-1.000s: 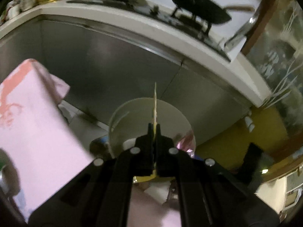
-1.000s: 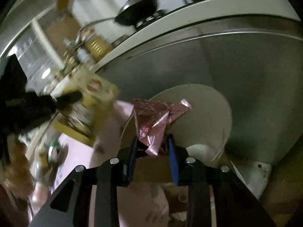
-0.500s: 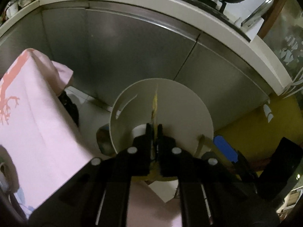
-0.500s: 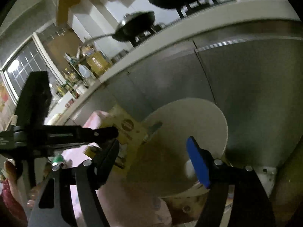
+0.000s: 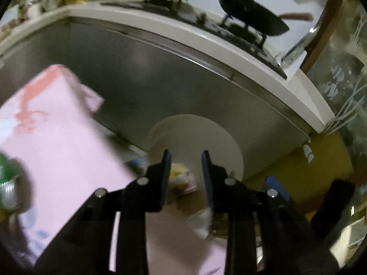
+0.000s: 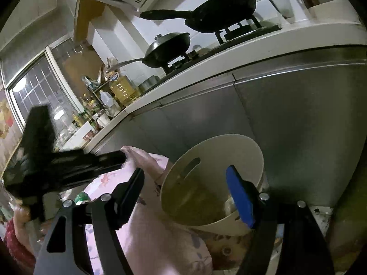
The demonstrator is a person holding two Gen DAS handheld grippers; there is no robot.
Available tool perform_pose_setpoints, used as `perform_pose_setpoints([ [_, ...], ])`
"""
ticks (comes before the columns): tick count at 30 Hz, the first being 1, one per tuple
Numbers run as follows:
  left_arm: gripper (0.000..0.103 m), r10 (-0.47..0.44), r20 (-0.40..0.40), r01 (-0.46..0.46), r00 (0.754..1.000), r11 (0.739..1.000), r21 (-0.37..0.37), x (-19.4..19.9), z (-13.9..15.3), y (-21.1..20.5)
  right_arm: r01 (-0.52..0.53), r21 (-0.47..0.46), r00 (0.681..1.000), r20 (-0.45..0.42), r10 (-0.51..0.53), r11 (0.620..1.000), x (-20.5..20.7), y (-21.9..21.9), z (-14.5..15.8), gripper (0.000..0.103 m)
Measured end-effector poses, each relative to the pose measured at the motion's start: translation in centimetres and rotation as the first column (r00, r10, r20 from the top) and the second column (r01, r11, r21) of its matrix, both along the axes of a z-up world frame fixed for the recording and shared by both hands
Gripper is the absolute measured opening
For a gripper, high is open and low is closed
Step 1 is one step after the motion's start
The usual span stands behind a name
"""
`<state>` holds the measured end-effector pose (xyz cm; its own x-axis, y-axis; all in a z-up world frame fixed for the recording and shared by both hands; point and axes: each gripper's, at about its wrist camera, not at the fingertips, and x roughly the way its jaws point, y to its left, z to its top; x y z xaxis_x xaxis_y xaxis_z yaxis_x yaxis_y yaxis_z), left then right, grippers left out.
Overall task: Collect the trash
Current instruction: 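Open the right gripper to drop the wrapper into the bin, then grasp the clear plastic bottle with the left gripper while the right grasps the paper cup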
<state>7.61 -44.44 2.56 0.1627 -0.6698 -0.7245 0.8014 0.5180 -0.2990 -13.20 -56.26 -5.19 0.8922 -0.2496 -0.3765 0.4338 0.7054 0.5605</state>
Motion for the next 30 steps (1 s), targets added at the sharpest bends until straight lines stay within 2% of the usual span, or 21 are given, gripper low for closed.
perform_pose_setpoints([
  [4, 0.026, 0.093, -0.004, -0.093, 0.996, 0.995, -0.038, 1.5, 2.8, 10.6, -0.068, 0.009, 0.997, 0.019, 0.068, 0.998, 0.9, 1.8, 0.8, 0.070],
  [7, 0.027, 0.211, 0.049, -0.208, 0.976, 0.976, -0.058, 1.9, 4.4, 18.9, -0.161, 0.015, 0.987, 0.022, 0.161, 0.987, 2.5, 4.3, 1.3, 0.063],
  [11, 0.028, 0.441, 0.129, -0.439, 0.888, 0.897, -0.046, 1.9, 5.4, 31.4, -0.340, 0.001, 0.940, 0.000, 0.340, 0.940, 5.8, 9.5, 2.1, 0.054],
  [14, 0.031, 0.547, 0.116, -0.546, 0.829, 0.836, -0.043, 1.4, 4.7, 37.7, -0.462, 0.047, 0.887, 0.000, 0.463, 0.886, 8.1, 12.9, 1.9, 0.049],
  [17, 0.031, 0.611, 0.066, -0.610, 0.788, 0.791, -0.046, 1.3, 3.2, 42.2, -0.560, 0.102, 0.825, -0.024, 0.565, 0.822, 10.4, 16.5, 1.3, 0.042],
  [20, 0.031, 0.615, 0.027, -0.614, 0.788, 0.789, -0.033, 0.8, 1.4, 44.3, -0.649, 0.165, 0.745, -0.061, 0.665, 0.743, 12.6, 20.5, 0.4, 0.039],
  [23, 0.031, 0.605, -0.004, -0.605, 0.796, 0.796, -0.008, 0.3, -0.4, 45.3, -0.704, 0.168, 0.678, -0.129, 0.724, 0.690, 13.8, 23.7, 0.2, 0.039],
  [25, 0.031, 0.601, -0.047, -0.601, 0.798, 0.799, 0.012, -0.1, -1.8, 45.4, -0.738, 0.110, 0.646, -0.171, 0.744, 0.666, 13.6, 25.6, 0.4, 0.039],
  [27, 0.033, 0.595, -0.079, -0.593, 0.800, 0.804, 0.049, -0.8, -3.3, 45.2, -0.768, 0.009, 0.622, -0.233, 0.748, 0.641, 13.3, 28.2, 0.9, 0.039],
  [30, 0.048, 0.607, -0.096, -0.600, 0.789, 0.794, 0.100, -1.1, -4.9, 44.4, -0.781, -0.101, 0.610, -0.330, 0.720, 0.616, 13.3, 31.0, 0.7, 0.039],
])
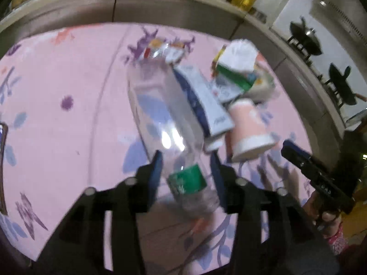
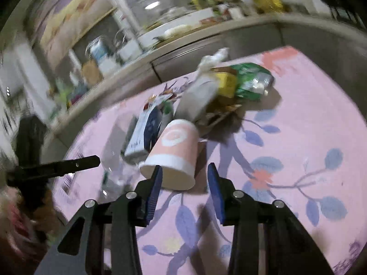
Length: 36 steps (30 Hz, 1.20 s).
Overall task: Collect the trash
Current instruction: 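Grasp the clear plastic bottle with the left gripper while the right grasps the paper cup, then carry bottle and cup over the bin and open both grippers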
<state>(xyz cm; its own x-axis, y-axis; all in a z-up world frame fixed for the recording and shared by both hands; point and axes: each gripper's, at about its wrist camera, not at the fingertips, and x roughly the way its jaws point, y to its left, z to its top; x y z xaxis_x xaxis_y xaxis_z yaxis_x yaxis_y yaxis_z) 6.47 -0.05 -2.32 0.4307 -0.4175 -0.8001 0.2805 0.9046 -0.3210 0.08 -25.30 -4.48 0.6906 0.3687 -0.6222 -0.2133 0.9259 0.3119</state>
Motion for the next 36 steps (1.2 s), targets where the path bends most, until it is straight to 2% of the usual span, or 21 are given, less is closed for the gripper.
perform_pose_setpoints([
  [3, 0.055, 0.027, -0.014, -0.027, 1.000, 0.999, 0.040, 0.5, -1.1, -0.8, -0.009, -0.046, 1.000, -0.028, 0.008, 0.999, 0.5, 0.9, -0.8, 0.039],
  [6, 0.064, 0.094, -0.021, -0.093, 0.995, 0.995, 0.022, 1.5, -1.2, -0.8, -0.015, 0.031, 0.999, -0.049, 0.016, 0.999, 1.4, 0.9, -0.8, 0.039],
  [9, 0.068, 0.149, -0.018, -0.149, 0.989, 0.988, 0.032, 2.4, -1.7, -0.8, -0.012, 0.070, 0.997, -0.074, 0.017, 0.997, 2.5, 1.0, -0.7, 0.050],
  [12, 0.072, 0.146, -0.001, -0.146, 0.989, 0.987, 0.061, 2.5, -2.4, -1.6, -0.029, 0.071, 0.994, -0.104, 0.036, 0.997, 3.8, 2.2, -1.0, 0.057],
  [14, 0.072, 0.136, 0.023, -0.137, 0.990, 0.983, 0.121, 2.4, -2.9, -2.2, -0.032, 0.048, 0.994, -0.102, 0.037, 0.998, 4.0, 2.8, -1.0, 0.057],
  [16, 0.072, 0.120, 0.031, -0.123, 0.992, 0.981, 0.147, 2.0, -3.6, -2.2, -0.030, 0.032, 0.994, -0.106, 0.034, 0.999, 4.1, 3.2, -1.2, 0.057],
  [17, 0.071, 0.119, 0.033, -0.123, 0.992, 0.983, 0.136, 2.1, -3.8, -1.9, -0.033, 0.035, 0.994, -0.108, 0.037, 0.999, 4.1, 3.2, -1.4, 0.057],
  [18, 0.064, 0.120, 0.034, -0.124, 0.992, 0.985, 0.123, 2.0, -3.9, -1.6, -0.029, 0.028, 0.994, -0.108, 0.032, 0.999, 3.9, 3.2, -1.5, 0.057],
  [21, 0.063, 0.134, 0.041, -0.138, 0.990, 0.984, 0.109, 1.8, -3.8, -0.5, -0.015, 0.001, 0.997, -0.078, 0.015, 1.000, 3.3, 2.8, -1.6, 0.057],
  [22, 0.062, 0.136, 0.048, -0.141, 0.989, 0.985, 0.098, 1.6, -3.6, 0.0, -0.012, -0.010, 0.998, -0.060, 0.011, 1.000, 3.1, 2.6, -1.6, 0.050],
  [23, 0.062, 0.139, 0.054, -0.144, 0.989, 0.985, 0.097, 1.5, -3.4, 0.3, -0.017, -0.035, 0.999, -0.044, 0.015, 0.999, 2.8, 2.6, -1.5, 0.037],
  [24, 0.062, 0.142, 0.062, -0.148, 0.988, 0.984, 0.099, 1.2, -3.1, 0.8, -0.021, -0.048, 0.999, -0.042, 0.019, 0.999, 2.7, 2.6, -1.6, 0.013],
  [25, 0.062, 0.143, 0.066, -0.149, 0.987, 0.984, 0.096, 0.9, -2.9, 1.1, -0.028, -0.038, 0.999, -0.038, 0.027, 0.999, 2.6, 2.4, -1.7, 0.004],
  [28, 0.062, 0.128, 0.096, -0.132, 0.987, 0.990, 0.040, -0.9, -1.4, 2.2, -0.035, 0.005, 0.999, -0.013, 0.035, 0.999, 1.5, 1.5, -1.6, 0.000],
  [32, 0.062, 0.064, 0.208, -0.068, 0.976, 0.998, 0.010, -4.2, 1.9, 1.7, -0.032, 0.057, 0.999, 0.023, 0.031, 0.998, -0.7, -0.5, -1.2, 0.000],
  [36, 0.062, -0.008, 0.278, 0.016, 0.961, 1.000, -0.026, -5.8, 5.0, -0.6, 0.039, 0.121, 0.997, 0.055, -0.046, 0.992, -2.8, -3.8, -0.6, 0.000],
])
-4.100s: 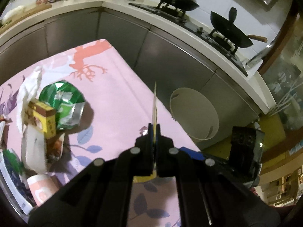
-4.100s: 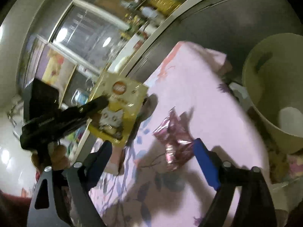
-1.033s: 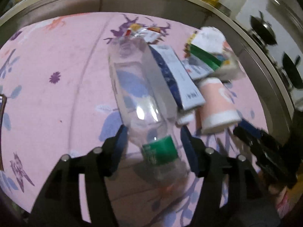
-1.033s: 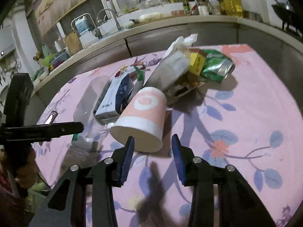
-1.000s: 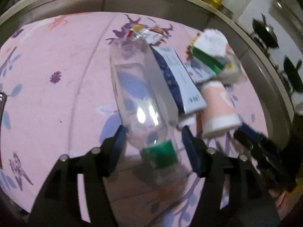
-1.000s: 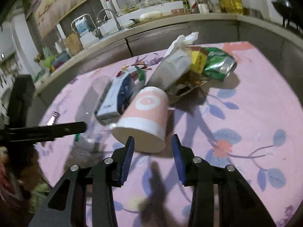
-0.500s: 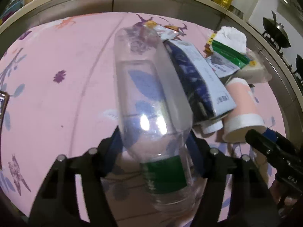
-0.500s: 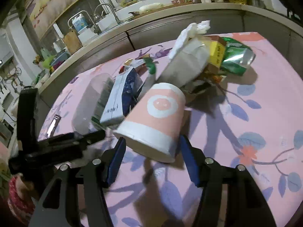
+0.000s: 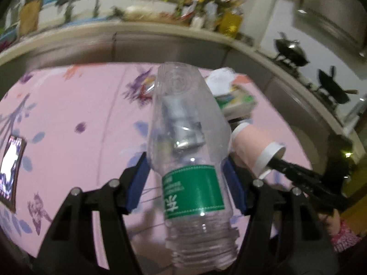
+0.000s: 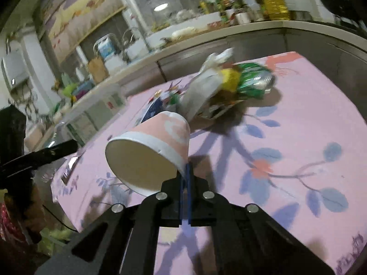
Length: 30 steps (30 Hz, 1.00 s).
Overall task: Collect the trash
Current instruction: 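Carry bottle and cup over the bin and open both grippers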
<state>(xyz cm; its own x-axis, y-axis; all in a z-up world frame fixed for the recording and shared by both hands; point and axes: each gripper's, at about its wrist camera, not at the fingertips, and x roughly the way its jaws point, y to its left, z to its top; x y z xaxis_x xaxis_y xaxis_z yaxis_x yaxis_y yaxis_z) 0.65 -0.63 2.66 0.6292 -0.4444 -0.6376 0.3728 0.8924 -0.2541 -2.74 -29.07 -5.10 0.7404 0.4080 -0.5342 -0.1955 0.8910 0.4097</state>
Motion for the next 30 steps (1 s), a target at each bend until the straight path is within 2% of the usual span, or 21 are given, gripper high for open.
perform_pose_setpoints([
  [4, 0.062, -0.141, 0.024, 0.142, 0.990, 0.990, -0.011, 0.6, 1.5, -5.0, 0.153, 0.033, 0.987, 0.033, -0.154, 0.988, -2.2, -5.6, 0.3, 0.000],
  [5, 0.062, -0.178, 0.023, 0.178, 0.984, 0.984, -0.008, 0.7, 1.6, -6.3, 0.217, 0.040, 0.975, 0.036, -0.219, 0.975, -2.9, -7.9, 0.4, 0.000],
  [7, 0.062, -0.293, 0.007, 0.293, 0.956, 0.956, -0.013, 1.5, 1.6, -10.5, 0.318, 0.062, 0.947, 0.027, -0.320, 0.946, -4.2, -11.7, 0.1, 0.000],
  [8, 0.062, -0.366, -0.006, 0.366, 0.931, 0.931, -0.013, 1.9, 1.5, -13.5, 0.359, 0.073, 0.932, 0.021, -0.362, 0.930, -4.7, -13.3, 0.0, 0.000],
  [9, 0.062, -0.419, -0.017, 0.419, 0.908, 0.908, -0.010, 2.2, 1.4, -15.9, 0.434, 0.092, 0.899, 0.012, -0.437, 0.896, -5.7, -16.2, -0.2, 0.000],
  [10, 0.062, -0.491, -0.035, 0.491, 0.871, 0.871, -0.008, 2.5, 1.1, -19.3, 0.474, 0.096, 0.879, 0.009, -0.477, 0.875, -6.4, -17.6, -0.4, 0.000],
  [11, 0.062, -0.529, -0.047, 0.529, 0.847, 0.848, -0.009, 2.6, 0.9, -21.4, 0.520, 0.096, 0.852, 0.005, -0.523, 0.849, -7.1, -19.3, -0.5, 0.000],
  [12, 0.062, -0.579, -0.070, 0.580, 0.812, 0.815, -0.014, 3.1, 0.6, -24.6, 0.570, 0.094, 0.820, 0.000, -0.572, 0.816, -7.8, -21.3, -0.8, 0.000],
  [13, 0.062, -0.609, -0.090, 0.609, 0.788, 0.793, -0.021, 3.3, 0.4, -26.7, 0.607, 0.091, 0.793, -0.009, -0.609, 0.789, -8.2, -22.8, -1.1, 0.000],
  [14, 0.062, -0.646, -0.128, 0.647, 0.753, 0.762, -0.038, 4.0, -0.2, -29.8, 0.637, 0.087, 0.770, -0.020, -0.638, 0.766, -8.6, -24.0, -1.4, 0.000],
  [15, 0.062, -0.665, -0.158, 0.667, 0.730, 0.744, -0.052, 4.4, -0.7, -31.9, 0.668, 0.087, 0.744, -0.034, -0.667, 0.740, -8.9, -25.4, -1.9, 0.000],
  [17, 0.062, -0.703, -0.242, 0.707, 0.668, 0.702, -0.085, 5.7, -2.1, -37.0, 0.707, 0.092, 0.708, -0.075, -0.703, 0.702, -9.0, -27.6, -3.0, 0.000],
  [18, 0.062, -0.710, -0.270, 0.717, 0.650, 0.691, -0.092, 5.9, -2.7, -38.4, 0.714, 0.094, 0.701, -0.089, -0.708, 0.694, -8.9, -28.1, -3.5, 0.000],
  [20, 0.062, -0.700, -0.344, 0.723, 0.626, 0.686, -0.081, 6.2, -4.2, -41.8, 0.737, 0.075, 0.675, -0.115, -0.728, 0.672, -8.3, -28.9, -4.4, 0.001],
  [23, 0.062, -0.657, -0.433, 0.702, 0.618, 0.709, -0.073, 7.2, -6.3, -44.9, 0.752, 0.072, 0.658, -0.126, -0.742, 0.655, -7.7, -29.4, -5.6, 0.004],
  [24, 0.062, -0.641, -0.455, 0.693, 0.618, 0.717, -0.069, 7.5, -6.9, -45.5, 0.749, 0.058, 0.661, -0.133, -0.739, 0.660, -7.2, -29.3, -6.0, 0.006],
  [26, 0.064, -0.605, -0.497, 0.670, 0.622, 0.740, -0.062, 8.3, -8.1, -46.4, 0.737, 0.015, 0.670, -0.149, -0.727, 0.676, -6.3, -29.0, -6.4, 0.015],
  [28, 0.066, -0.583, -0.528, 0.648, 0.618, 0.758, -0.079, 8.9, -9.1, -46.6, 0.733, 0.003, 0.674, -0.149, -0.724, 0.681, -6.2, -28.6, -6.8, 0.041],
  [30, 0.067, -0.580, -0.530, 0.638, 0.619, 0.765, -0.092, 9.0, -9.0, -46.8, 0.734, 0.000, 0.674, -0.125, -0.728, 0.679, -6.0, -28.5, -6.6, 0.048],
])
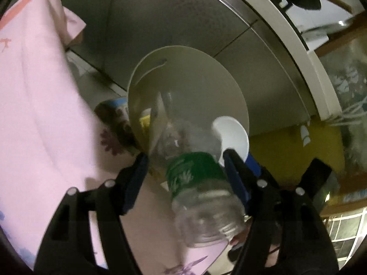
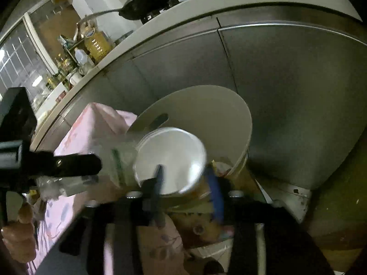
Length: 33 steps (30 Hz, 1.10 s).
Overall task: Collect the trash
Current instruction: 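Carry bottle and cup over the bin and open both grippers, then return both grippers to the table and approach the milk carton and tissue bag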
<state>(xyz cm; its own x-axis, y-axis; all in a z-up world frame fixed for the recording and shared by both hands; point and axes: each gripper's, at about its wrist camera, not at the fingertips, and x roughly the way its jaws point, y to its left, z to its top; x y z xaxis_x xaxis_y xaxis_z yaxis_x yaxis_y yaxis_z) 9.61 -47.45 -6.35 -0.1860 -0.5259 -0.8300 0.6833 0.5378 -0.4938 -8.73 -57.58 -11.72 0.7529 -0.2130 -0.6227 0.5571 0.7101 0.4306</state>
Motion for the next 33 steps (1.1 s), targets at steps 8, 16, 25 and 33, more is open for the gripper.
perform_pose_setpoints([
  [8, 0.070, 0.060, 0.014, -0.059, 0.998, 0.995, -0.078, 0.1, 2.3, -0.2, 0.033, -0.069, 0.996, 0.087, -0.027, 0.997, -1.7, 0.5, 2.4, 0.050],
  [16, 0.070, 0.094, 0.268, -0.039, 0.959, 0.978, -0.203, -3.4, 8.2, 6.9, -0.016, -0.042, 0.974, 0.226, 0.025, 0.999, -2.9, 3.0, 5.2, 0.050],
  [25, 0.070, 0.239, 0.417, -0.162, 0.877, 0.964, -0.212, -4.5, 8.8, 22.2, -0.285, 0.093, 0.932, 0.258, 0.253, 0.954, 1.3, 8.6, 6.1, 0.037],
  [33, 0.070, 0.532, 0.409, -0.490, 0.742, 0.846, -0.210, -3.4, 7.5, 39.7, -0.493, 0.162, 0.861, 0.230, 0.453, 0.855, 6.0, 15.5, 7.2, 0.032],
])
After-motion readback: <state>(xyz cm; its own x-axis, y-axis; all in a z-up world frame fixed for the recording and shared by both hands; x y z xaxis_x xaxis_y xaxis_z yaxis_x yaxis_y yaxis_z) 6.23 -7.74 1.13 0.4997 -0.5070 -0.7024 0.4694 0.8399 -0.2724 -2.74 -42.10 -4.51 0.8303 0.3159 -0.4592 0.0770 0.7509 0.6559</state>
